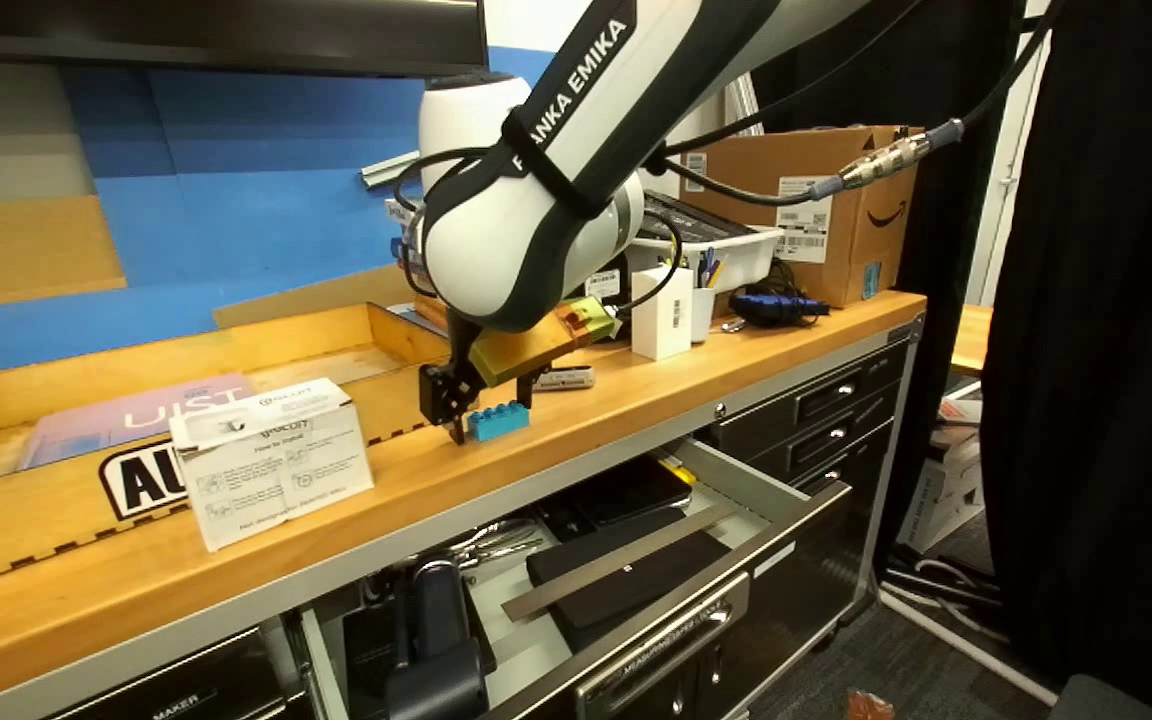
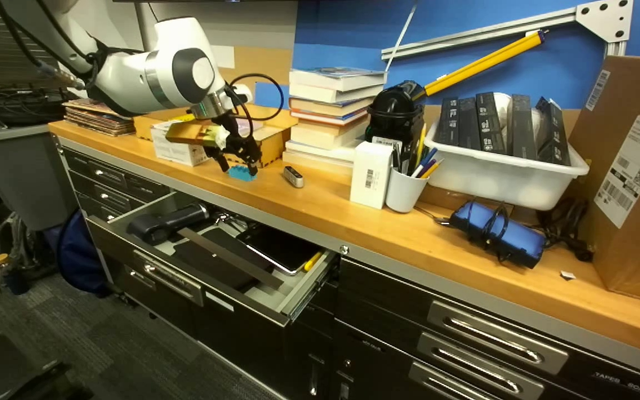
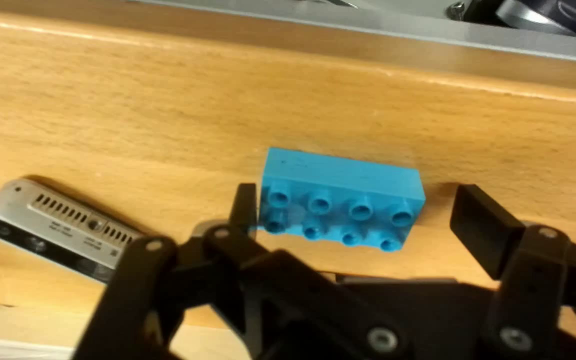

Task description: Pick up the blue object from the counter and put it in the open drawer and close it

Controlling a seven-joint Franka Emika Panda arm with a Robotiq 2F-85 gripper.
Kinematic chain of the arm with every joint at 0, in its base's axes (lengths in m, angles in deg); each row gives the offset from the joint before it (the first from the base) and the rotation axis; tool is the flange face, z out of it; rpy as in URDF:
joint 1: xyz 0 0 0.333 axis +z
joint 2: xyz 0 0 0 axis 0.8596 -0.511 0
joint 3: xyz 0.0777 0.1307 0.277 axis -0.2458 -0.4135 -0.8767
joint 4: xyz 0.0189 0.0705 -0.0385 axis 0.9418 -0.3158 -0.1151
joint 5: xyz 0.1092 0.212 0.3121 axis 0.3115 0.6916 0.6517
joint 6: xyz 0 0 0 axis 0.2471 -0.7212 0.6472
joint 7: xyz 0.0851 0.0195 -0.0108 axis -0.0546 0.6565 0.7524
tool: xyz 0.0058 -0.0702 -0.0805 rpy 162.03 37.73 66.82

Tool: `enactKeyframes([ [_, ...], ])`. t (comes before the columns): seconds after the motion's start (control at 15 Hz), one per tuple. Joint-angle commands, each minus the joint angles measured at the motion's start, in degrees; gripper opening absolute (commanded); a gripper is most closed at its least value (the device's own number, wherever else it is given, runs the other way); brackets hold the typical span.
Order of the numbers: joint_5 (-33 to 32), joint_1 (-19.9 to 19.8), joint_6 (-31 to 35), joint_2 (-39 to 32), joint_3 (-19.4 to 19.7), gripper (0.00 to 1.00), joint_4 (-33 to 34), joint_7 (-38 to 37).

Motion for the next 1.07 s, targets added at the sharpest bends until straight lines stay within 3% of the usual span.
enactKeyframes([
  [0.0,0.7,1.1,-0.4,-1.8,0.8,0.66,2.7,0.8],
  [0.13,2.2,0.8,-2.1,-0.4,0.3,0.51,1.8,2.1],
  [0.2,2.8,0.6,-3.4,0.6,0.2,0.48,1.3,2.7],
  [0.47,3.1,-0.2,-12.3,4.9,0.5,0.46,-3.2,4.1],
  [0.6,3.3,-0.9,-13.5,6.2,0.4,0.46,-5.4,5.4],
  [1.0,4.0,-2.7,-5.9,7.7,1.0,0.46,-15.1,4.7],
])
